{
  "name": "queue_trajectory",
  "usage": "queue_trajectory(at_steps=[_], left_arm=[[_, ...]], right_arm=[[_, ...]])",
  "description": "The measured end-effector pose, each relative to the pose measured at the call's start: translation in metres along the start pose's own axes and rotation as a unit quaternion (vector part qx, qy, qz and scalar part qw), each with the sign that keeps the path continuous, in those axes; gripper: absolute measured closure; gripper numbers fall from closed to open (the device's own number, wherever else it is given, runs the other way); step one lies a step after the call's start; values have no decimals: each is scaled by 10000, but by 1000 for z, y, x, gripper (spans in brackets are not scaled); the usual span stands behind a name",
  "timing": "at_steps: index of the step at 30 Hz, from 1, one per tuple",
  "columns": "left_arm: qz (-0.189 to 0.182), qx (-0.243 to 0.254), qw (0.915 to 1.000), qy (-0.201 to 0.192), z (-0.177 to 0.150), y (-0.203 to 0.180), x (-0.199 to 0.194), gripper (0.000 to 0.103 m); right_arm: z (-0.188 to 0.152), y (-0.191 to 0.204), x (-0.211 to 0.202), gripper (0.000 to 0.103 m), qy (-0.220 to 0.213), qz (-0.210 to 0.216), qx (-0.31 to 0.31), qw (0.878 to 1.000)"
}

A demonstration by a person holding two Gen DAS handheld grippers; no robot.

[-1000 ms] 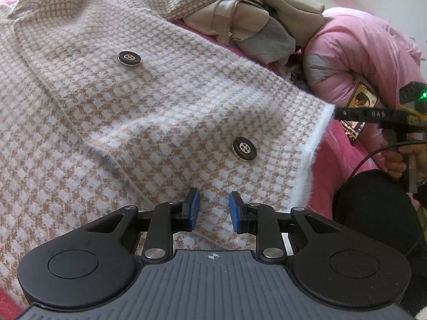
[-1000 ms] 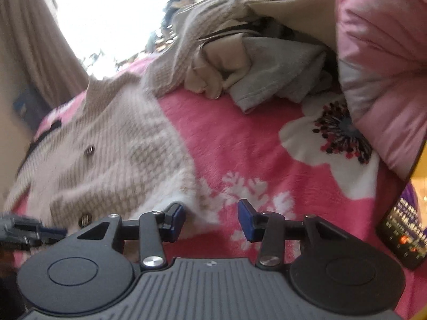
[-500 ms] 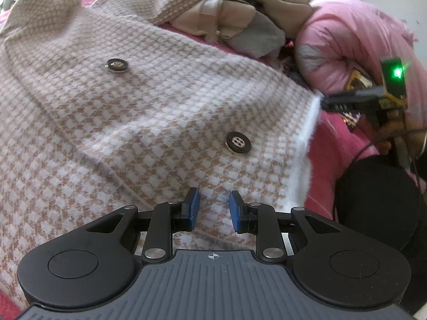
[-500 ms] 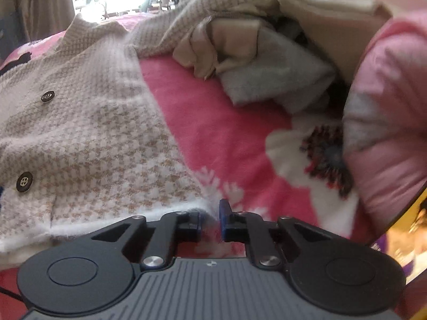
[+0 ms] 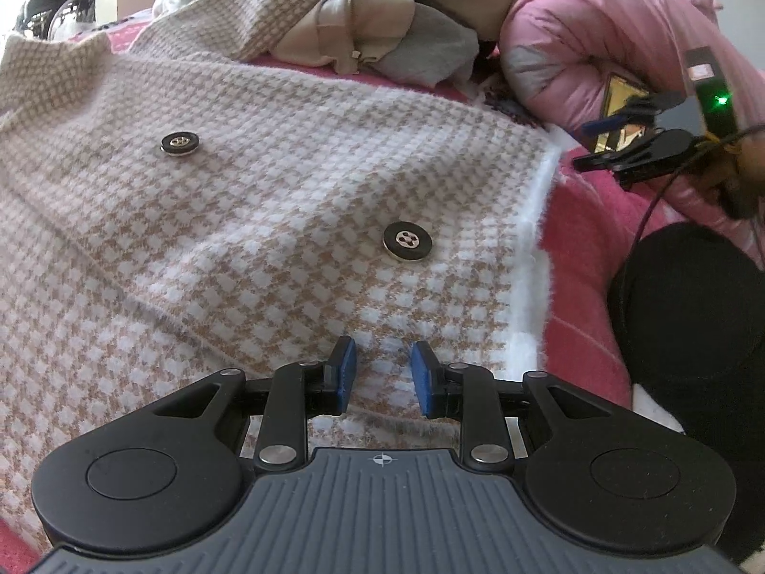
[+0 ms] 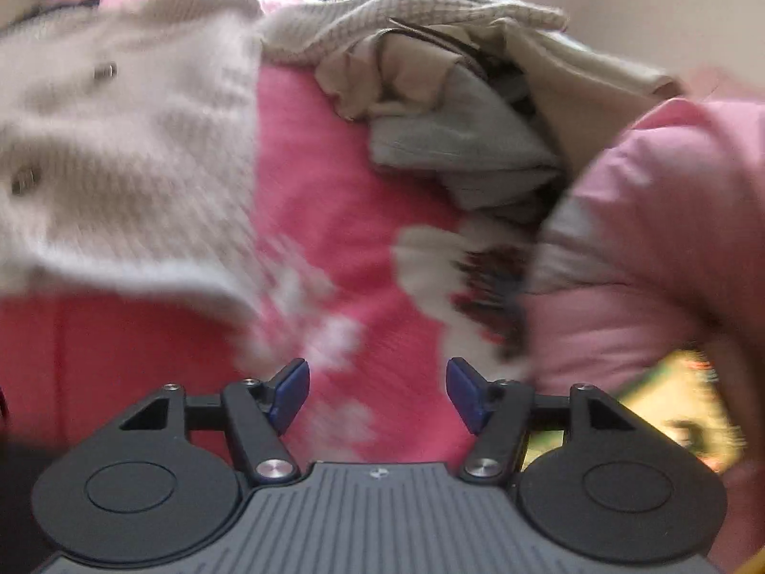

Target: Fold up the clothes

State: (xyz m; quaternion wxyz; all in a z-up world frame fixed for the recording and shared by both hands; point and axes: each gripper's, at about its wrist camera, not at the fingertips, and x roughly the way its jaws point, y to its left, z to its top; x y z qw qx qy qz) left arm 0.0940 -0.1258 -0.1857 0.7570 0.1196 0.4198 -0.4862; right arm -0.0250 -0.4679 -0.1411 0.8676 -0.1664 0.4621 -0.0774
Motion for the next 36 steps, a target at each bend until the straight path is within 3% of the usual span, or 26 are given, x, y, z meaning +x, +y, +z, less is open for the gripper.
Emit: queue_trajectory(at_steps=[2, 3, 4, 7, 9, 12, 15, 18, 20, 22, 24, 26, 28, 31, 34, 36], left_arm=[[35, 95, 9999, 12, 1, -3, 0, 77], [48, 138, 9999, 12, 0, -4, -1, 76], [67, 177, 9998, 11, 0, -6, -1, 76], [99, 227, 9997, 17, 0, -8, -1, 76], [95, 250, 9996, 28, 0, -9, -1, 76], [68, 415, 9991, 51, -1, -13, -3, 76], [-16, 600, 9982, 46, -3, -18, -4, 76], [-244, 399, 9989, 49, 2, -11, -10, 76], [-506, 181, 9985, -76, 7, -6, -20, 76], [-664, 114, 9973, -285, 15, -6, -25, 76], [-639, 164, 9976, -228, 20, -10, -18, 76], [-530, 234, 9981, 206, 21, -16, -1, 76], [-479, 364, 9979, 244, 12, -22, 3, 76], [-647, 454, 9964, 307, 7, -28, 3, 76], [-709, 501, 9957, 325, 7, -29, 7, 76], [-791, 457, 9952, 344, 8, -27, 10, 76]], right_arm=[[4, -14, -11, 60, 5, -107, 322, 9994], [8, -17, -20, 71, -119, -152, 435, 9989], [16, -16, -31, 74, -376, -132, 507, 9979], [51, 4, -58, 77, -1188, 725, 513, 9889], [69, 29, -57, 79, -1313, 1338, 55, 9822], [73, 59, -23, 81, -814, 1542, -632, 9826], [54, 63, 32, 81, 221, 1068, -920, 9898], [65, 46, 20, 83, 158, 1068, -465, 9931], [80, 41, -4, 84, -266, 1140, -322, 9926], [104, 46, -21, 84, -592, 1480, -220, 9870], [127, 65, -20, 84, -699, 1892, -349, 9788], [146, 93, -3, 84, -627, 2257, -594, 9704], [161, 121, 32, 84, -284, 2525, -772, 9641], [174, 157, 85, 87, 8, 2360, -1079, 9657], [197, 152, 83, 89, -168, 2299, -509, 9717], [205, 145, 67, 85, -419, 2284, -494, 9714]])
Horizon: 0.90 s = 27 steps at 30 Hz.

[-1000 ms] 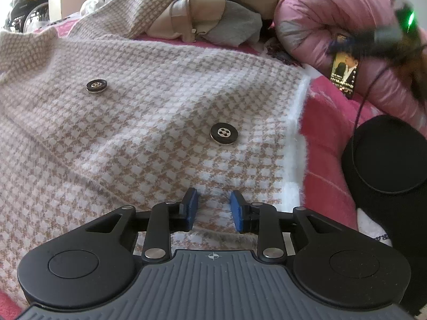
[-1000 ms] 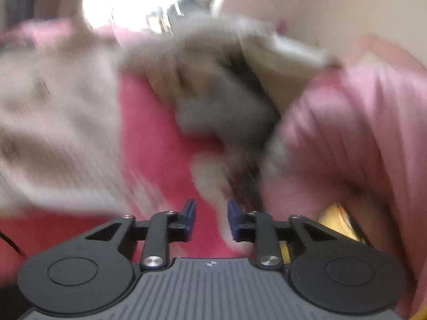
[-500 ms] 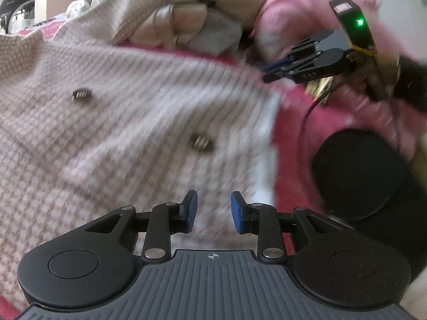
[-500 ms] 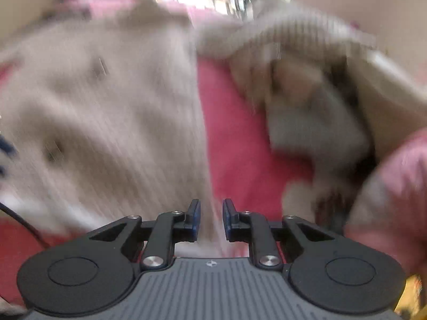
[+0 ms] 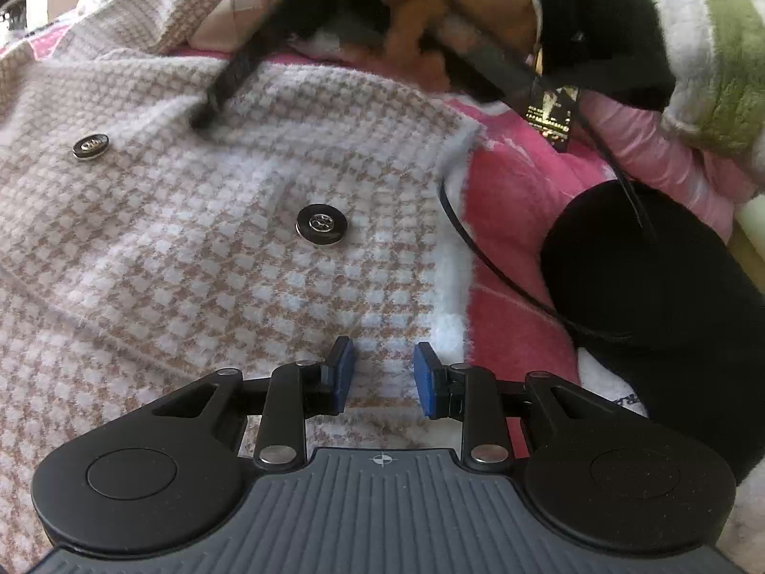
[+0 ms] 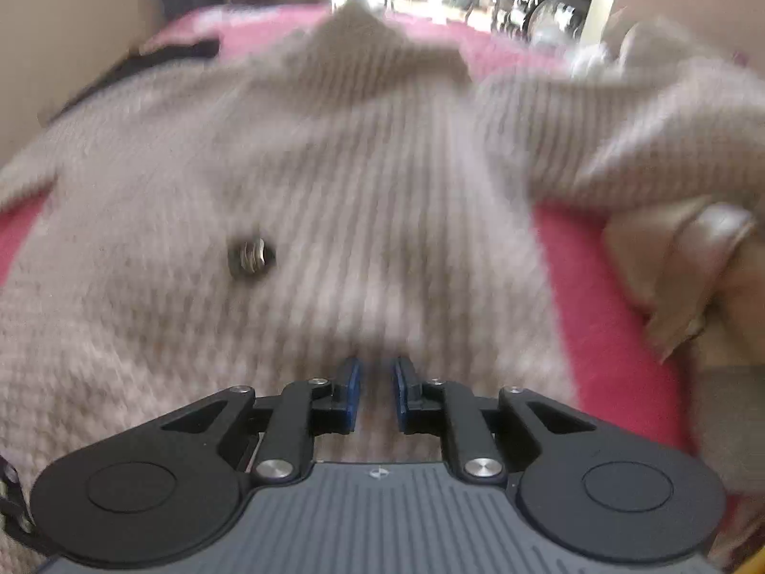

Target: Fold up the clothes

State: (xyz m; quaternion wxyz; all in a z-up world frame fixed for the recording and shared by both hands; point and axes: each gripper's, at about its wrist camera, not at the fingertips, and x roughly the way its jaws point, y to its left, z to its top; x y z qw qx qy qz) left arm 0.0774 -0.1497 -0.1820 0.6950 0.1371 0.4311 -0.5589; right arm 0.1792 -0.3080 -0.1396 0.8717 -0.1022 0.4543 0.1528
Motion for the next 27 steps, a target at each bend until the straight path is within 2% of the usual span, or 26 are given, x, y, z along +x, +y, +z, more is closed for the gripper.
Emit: queue_trajectory(at_steps=[1, 3, 4, 7, 9, 12, 14, 17, 20, 21, 23, 27], left_arm=[[-36, -12, 10000, 2, 0, 1, 1, 76], [-73, 4, 10000, -1, 1, 2, 3, 76], [-83, 41, 10000, -9, -1, 2, 4, 76], [-69, 202, 9998, -21, -2, -2, 5, 75], [-29, 261, 9996, -31, -3, -3, 5, 75], [-56, 188, 9998, -93, -3, 0, -6, 75], [-51, 57, 9999, -155, -3, 6, -18, 75], [-8, -293, 9980, -552, 1, 25, -47, 75], [40, -757, 9924, -967, 16, 48, -64, 75], [112, -860, 9916, -962, 25, 54, -61, 75], [483, -871, 9917, -813, 44, 63, -45, 75], [822, -1169, 9886, -464, 55, 93, -5, 75]], right_arm=[[3, 2, -9, 85, -24, 180, -47, 9998], [3, 14, -15, 85, 194, 854, -304, 9957], [1, 23, -13, 86, 305, 1056, -484, 9928], [-7, 47, 27, 84, 668, 795, -751, 9918], [-3, 42, 35, 83, 527, 821, -418, 9944], [4, 24, 11, 84, 254, 788, -93, 9965], [8, 9, -10, 83, 81, 585, -44, 9982], [13, -19, -24, 83, -25, 217, 216, 9995], [18, -44, -22, 83, -170, 1, 624, 9979], [21, -50, -19, 83, -225, -32, 744, 9970], [32, -58, -5, 83, -296, -29, 891, 9956], [56, -58, 33, 85, -176, -52, 880, 9960]])
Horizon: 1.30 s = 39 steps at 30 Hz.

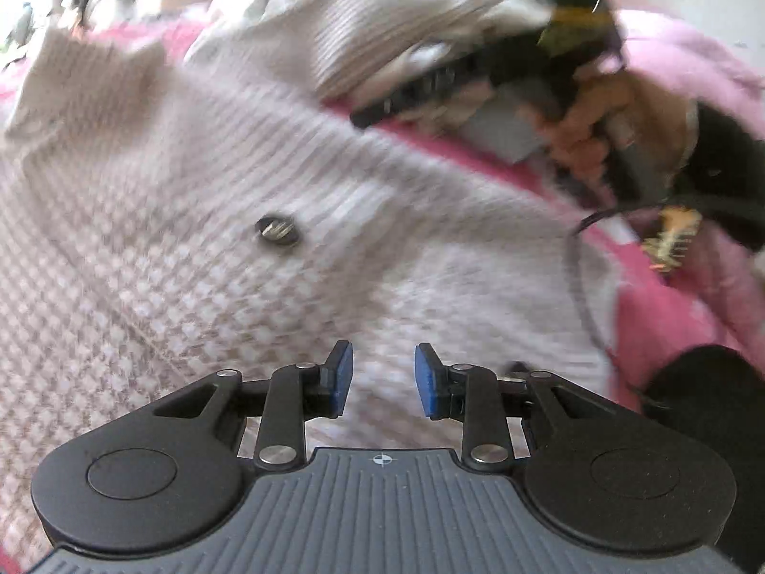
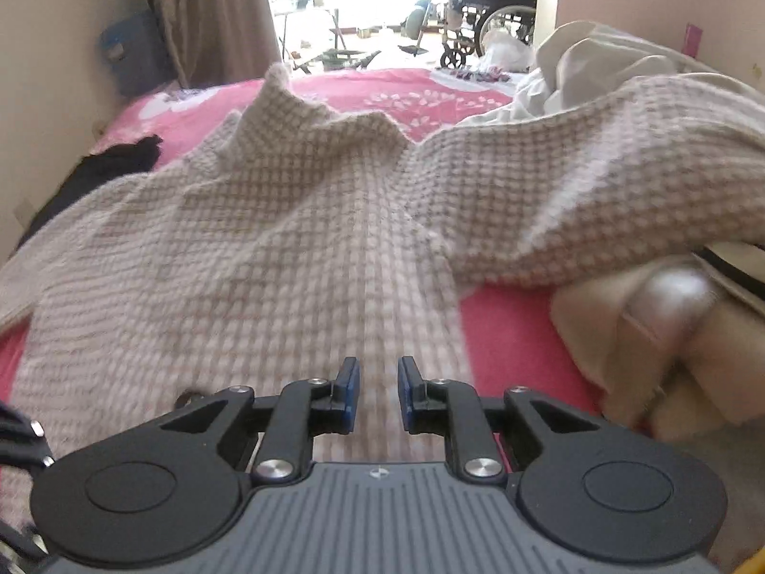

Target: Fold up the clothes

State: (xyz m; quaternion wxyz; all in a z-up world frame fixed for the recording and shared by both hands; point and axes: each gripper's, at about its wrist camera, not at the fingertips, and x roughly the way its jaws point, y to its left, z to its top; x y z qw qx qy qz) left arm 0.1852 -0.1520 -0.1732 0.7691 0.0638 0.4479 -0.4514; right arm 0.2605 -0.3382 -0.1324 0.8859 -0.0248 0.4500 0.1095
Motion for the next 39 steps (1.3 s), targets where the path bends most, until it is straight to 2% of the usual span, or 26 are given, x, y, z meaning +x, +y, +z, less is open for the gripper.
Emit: queue_trajectory(at_steps=[2, 5, 6, 11, 14, 17, 21, 23, 25, 27, 31, 32, 33, 34, 36, 39], left_arm=[[-48, -22, 10000, -26, -13, 9, 9, 75], [-169, 415, 9987, -230, -22, 7, 6, 75], [-229, 417, 9985, -257, -23, 8, 7, 74], [-690, 321, 9967, -299, -24, 22, 2, 69], [-820, 333, 9956, -315, -28, 24, 0, 67], [-916, 288, 9949, -310, -28, 28, -3, 67], [-933, 233, 9950, -283, -28, 26, -3, 67], [-878, 320, 9952, -283, -26, 24, 2, 67], [-860, 408, 9951, -284, -26, 23, 2, 67], [-908, 443, 9945, -284, -26, 24, 3, 66], [-1017, 461, 9933, -310, -27, 26, 4, 65], [-1034, 479, 9930, -323, -27, 26, 4, 64], [-1060, 497, 9926, -332, -27, 26, 4, 63], [-1070, 513, 9924, -338, -27, 25, 4, 62], [-1095, 510, 9921, -340, -28, 25, 4, 62], [-1138, 473, 9919, -323, -27, 26, 4, 62]], right_arm=[[10, 0, 25, 85, 159, -59, -52, 9998], [22, -4, 64, 84, 282, -84, 24, 9996], [27, -7, 72, 84, 244, -45, 115, 9996], [63, -15, 87, 85, -138, -48, 490, 9987], [94, -5, 93, 84, -281, -165, 268, 9991], [128, 12, 93, 84, -520, -109, 12, 9986], [160, 23, 112, 84, -397, -226, -135, 9989], [171, 19, 132, 84, -201, -117, 45, 9997], [180, 10, 154, 85, 5, 208, 440, 9988], [189, 4, 177, 85, 80, 348, 833, 9959], [199, -7, 209, 88, -79, 111, 1566, 9876], [202, -8, 212, 88, -160, -64, 1585, 9872], [205, -9, 214, 80, -219, -232, 1606, 9865], [208, -11, 212, 77, -268, -331, 1645, 9855], [211, -16, 203, 76, -406, -377, 1762, 9828], [215, -11, 173, 76, -755, 18, 1627, 9838]])
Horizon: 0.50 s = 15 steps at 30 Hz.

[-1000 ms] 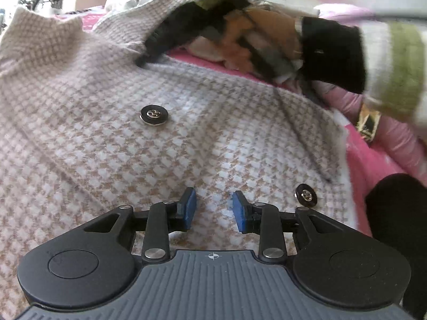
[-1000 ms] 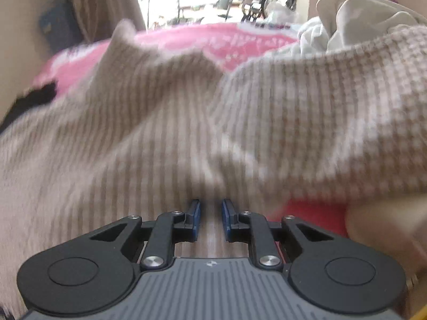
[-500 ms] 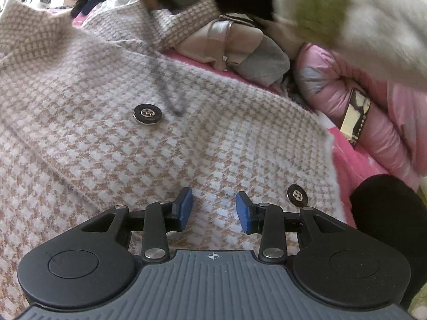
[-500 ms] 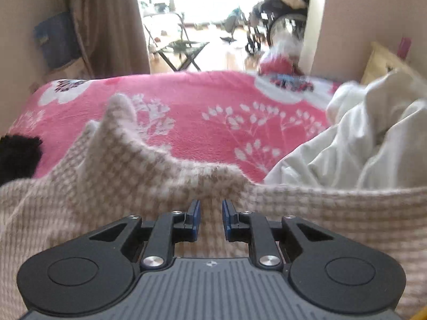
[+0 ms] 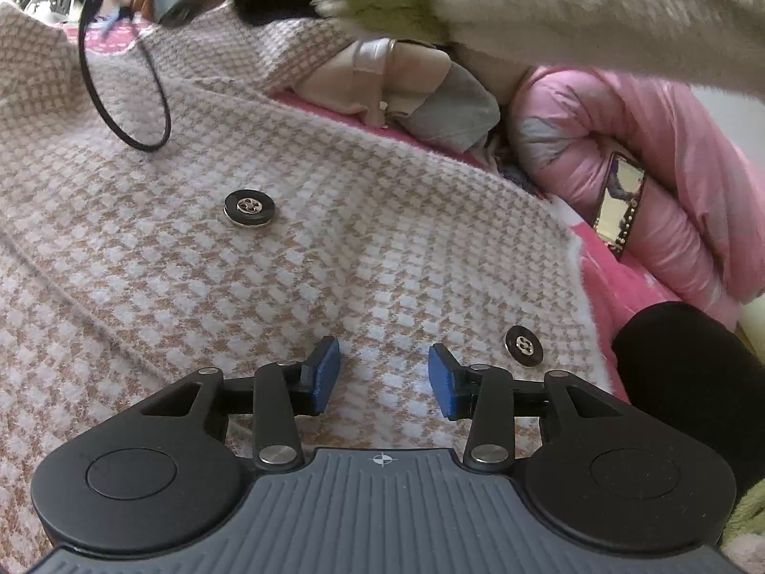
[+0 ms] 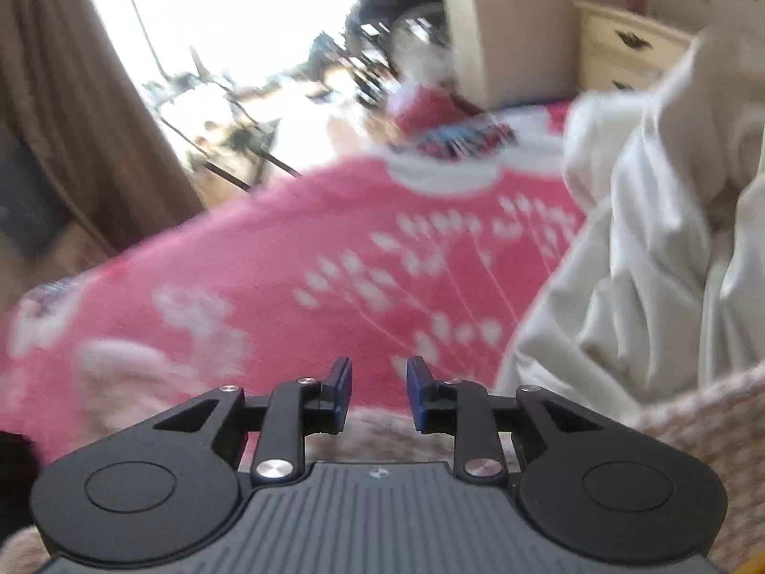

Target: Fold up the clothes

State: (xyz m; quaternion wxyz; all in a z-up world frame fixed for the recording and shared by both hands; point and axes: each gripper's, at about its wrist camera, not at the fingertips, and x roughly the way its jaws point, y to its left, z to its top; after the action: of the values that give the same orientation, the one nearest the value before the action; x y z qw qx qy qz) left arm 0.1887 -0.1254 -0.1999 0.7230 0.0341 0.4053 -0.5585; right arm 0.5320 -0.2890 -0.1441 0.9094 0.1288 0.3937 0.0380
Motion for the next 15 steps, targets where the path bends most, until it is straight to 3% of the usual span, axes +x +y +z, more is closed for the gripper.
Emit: queue_trajectory(at_steps=[2, 3, 5, 7, 10, 15], left_arm=[[-18, -26, 10000, 10, 0, 1, 0, 62], [-18, -25, 10000, 15, 0, 2, -1, 62], [10, -8, 10000, 21, 0, 1, -1, 62], [54, 49, 10000, 19, 0, -1, -2, 62], [94, 111, 9999, 22, 0, -2, -2, 62], [31, 73, 10000, 30, 1, 1, -1, 62]], right_arm=[[2, 11, -21, 70, -81, 524, -266, 9982], [3, 17, -29, 52, -51, 842, -418, 9956], [7, 29, -36, 33, 31, 1259, -755, 9892], [10, 44, -32, 32, 121, 1282, -1147, 9850], [19, 49, -15, 31, 451, 1364, -987, 9847], [22, 46, -25, 35, 345, 1160, -1198, 9854]])
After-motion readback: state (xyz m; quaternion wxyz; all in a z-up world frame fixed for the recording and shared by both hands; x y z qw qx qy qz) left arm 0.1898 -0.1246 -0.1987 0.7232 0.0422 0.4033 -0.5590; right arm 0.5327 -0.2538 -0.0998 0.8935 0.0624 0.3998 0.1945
